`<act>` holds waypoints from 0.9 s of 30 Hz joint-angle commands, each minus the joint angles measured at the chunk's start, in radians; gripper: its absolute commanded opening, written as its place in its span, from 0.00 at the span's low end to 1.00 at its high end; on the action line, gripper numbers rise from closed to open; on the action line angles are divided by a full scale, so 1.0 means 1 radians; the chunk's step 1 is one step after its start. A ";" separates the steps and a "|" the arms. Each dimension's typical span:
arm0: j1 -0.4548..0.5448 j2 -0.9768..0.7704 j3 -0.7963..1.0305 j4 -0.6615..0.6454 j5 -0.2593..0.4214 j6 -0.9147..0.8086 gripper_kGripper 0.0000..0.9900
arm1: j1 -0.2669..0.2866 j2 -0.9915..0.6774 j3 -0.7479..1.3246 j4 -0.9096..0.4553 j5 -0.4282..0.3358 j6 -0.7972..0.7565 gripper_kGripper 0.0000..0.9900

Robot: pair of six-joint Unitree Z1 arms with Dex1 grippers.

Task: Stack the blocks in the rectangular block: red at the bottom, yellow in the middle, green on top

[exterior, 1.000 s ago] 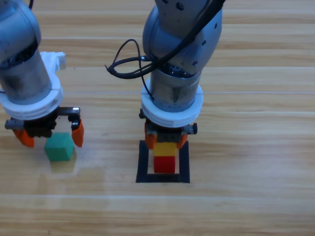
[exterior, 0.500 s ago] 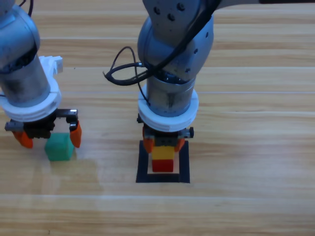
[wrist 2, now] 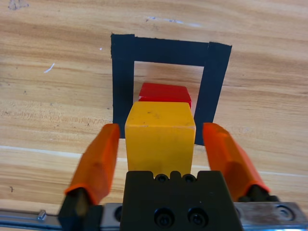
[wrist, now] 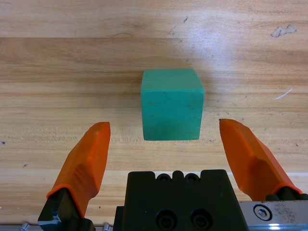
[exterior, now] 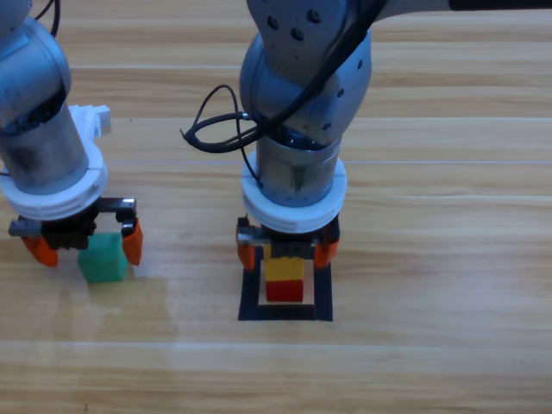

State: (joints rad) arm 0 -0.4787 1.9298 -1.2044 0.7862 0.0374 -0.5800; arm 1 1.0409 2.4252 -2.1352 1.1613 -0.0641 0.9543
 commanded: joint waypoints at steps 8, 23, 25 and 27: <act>0.017 0.041 0.045 -0.058 -0.002 -0.021 0.98 | 0.083 -0.304 0.074 0.012 -0.240 -0.052 1.00; 0.017 0.083 0.075 -0.128 -0.008 -0.011 0.77 | -0.197 -0.801 0.887 -0.667 0.083 -0.776 1.00; 0.017 0.087 0.074 -0.134 -0.010 -0.011 0.67 | -0.271 -0.844 1.025 -0.818 0.170 -0.899 1.00; 0.015 0.089 0.071 -0.134 -0.008 -0.009 0.55 | -0.308 -0.859 1.051 -0.793 0.136 -0.979 1.00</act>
State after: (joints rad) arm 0 -0.4774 1.9680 -1.1436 0.6665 0.0373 -0.5882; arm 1 0.9310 1.6379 -1.2068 0.4477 0.0483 0.0757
